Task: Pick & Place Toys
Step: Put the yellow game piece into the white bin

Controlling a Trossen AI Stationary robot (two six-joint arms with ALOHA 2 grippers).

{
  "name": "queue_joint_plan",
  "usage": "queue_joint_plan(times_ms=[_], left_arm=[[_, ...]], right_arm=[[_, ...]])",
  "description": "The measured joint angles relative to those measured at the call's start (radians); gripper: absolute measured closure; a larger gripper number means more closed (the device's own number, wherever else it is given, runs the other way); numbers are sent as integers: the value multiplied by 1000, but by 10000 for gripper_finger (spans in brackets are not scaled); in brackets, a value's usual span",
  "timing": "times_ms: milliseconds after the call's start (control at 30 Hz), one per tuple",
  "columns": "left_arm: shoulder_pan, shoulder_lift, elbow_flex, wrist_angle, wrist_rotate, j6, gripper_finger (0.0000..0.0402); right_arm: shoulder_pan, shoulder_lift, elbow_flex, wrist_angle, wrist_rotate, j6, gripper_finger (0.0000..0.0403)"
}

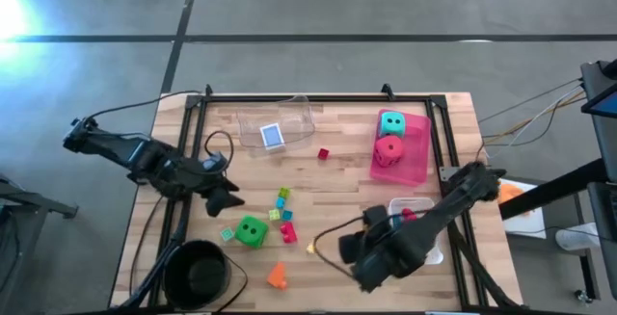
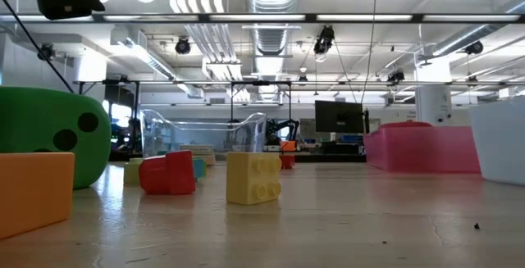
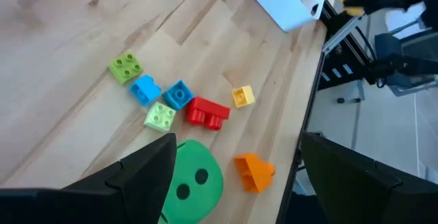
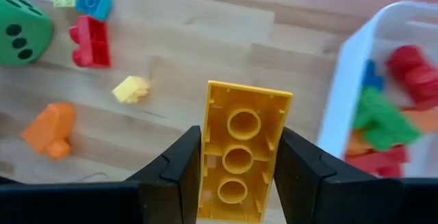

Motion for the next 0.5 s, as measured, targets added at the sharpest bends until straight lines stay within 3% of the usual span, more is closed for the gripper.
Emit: queue_joint_plan(times_ms=[333, 500], left_arm=[[37, 2, 0, 9, 16, -4, 86], [37, 5, 0, 9, 19, -62, 86]], right_arm=[[-3, -339, -354, 0, -109, -163, 271], [-1, -487, -519, 6, -171, -144, 271]])
